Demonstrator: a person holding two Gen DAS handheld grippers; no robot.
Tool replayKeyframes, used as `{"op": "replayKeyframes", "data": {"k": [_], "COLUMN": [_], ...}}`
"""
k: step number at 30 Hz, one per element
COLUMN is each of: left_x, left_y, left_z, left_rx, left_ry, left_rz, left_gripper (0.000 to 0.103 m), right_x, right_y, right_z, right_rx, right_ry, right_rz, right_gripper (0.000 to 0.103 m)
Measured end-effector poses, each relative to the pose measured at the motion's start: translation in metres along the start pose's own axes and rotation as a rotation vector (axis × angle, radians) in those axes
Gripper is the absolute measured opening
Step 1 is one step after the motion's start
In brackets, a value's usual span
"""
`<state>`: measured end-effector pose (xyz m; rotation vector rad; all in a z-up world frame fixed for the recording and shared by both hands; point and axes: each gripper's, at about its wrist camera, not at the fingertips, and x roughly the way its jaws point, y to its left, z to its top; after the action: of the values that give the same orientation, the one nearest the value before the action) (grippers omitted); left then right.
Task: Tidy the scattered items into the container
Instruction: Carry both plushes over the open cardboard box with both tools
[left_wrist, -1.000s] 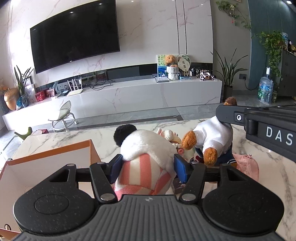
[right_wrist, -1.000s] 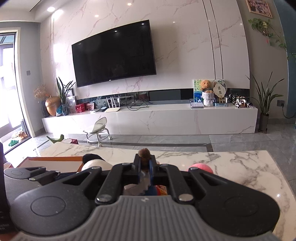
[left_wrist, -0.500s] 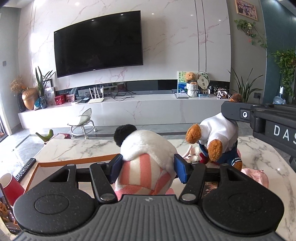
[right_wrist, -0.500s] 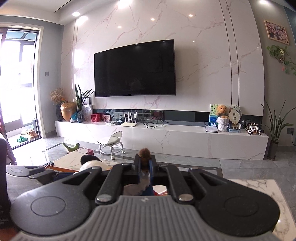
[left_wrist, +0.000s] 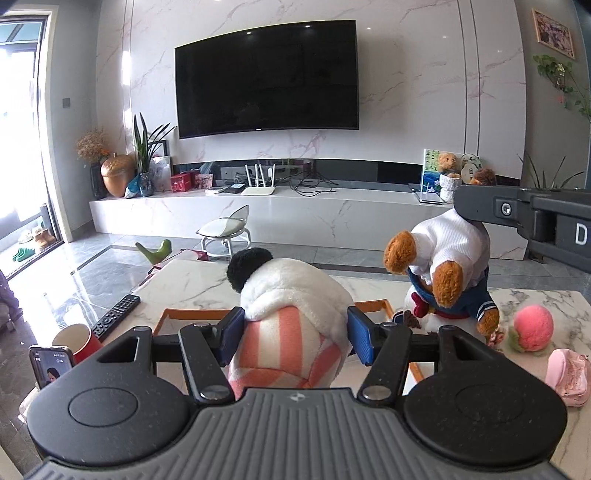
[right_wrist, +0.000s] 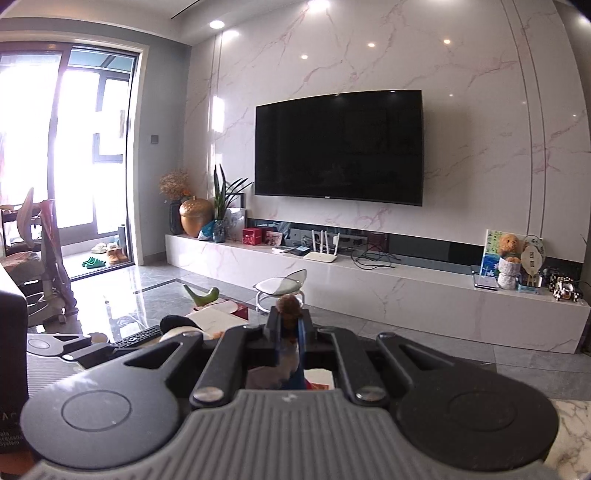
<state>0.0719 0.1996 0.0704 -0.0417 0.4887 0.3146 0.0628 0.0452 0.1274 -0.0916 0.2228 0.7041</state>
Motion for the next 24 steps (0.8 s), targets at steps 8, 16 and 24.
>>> {"op": "replayKeyframes", "data": {"k": [8,16,24], "left_x": [0.021,0.047,0.077], "left_y": [0.033,0.043,0.047], "left_z": [-0.01,-0.021,-0.032], "left_rx": [-0.019,-0.024,-0.014], "left_ry": [0.058,0.142,0.228], "left_rz": [0.064,0.071,0.063], "left_gripper": [0.069,0.07,0.07], "right_x": [0.05,0.099,0.137], "right_y": [0.033,0.038,0.032], "right_z": [-0.019,-0.045,-0.066], "right_rx": [-0.006,-0.007,0.0], "right_ry": [0.087,0.208,0.336], "right_rz": [0.081,0.094,0.09], "right_gripper": [0.009,0.009,0.009]}}
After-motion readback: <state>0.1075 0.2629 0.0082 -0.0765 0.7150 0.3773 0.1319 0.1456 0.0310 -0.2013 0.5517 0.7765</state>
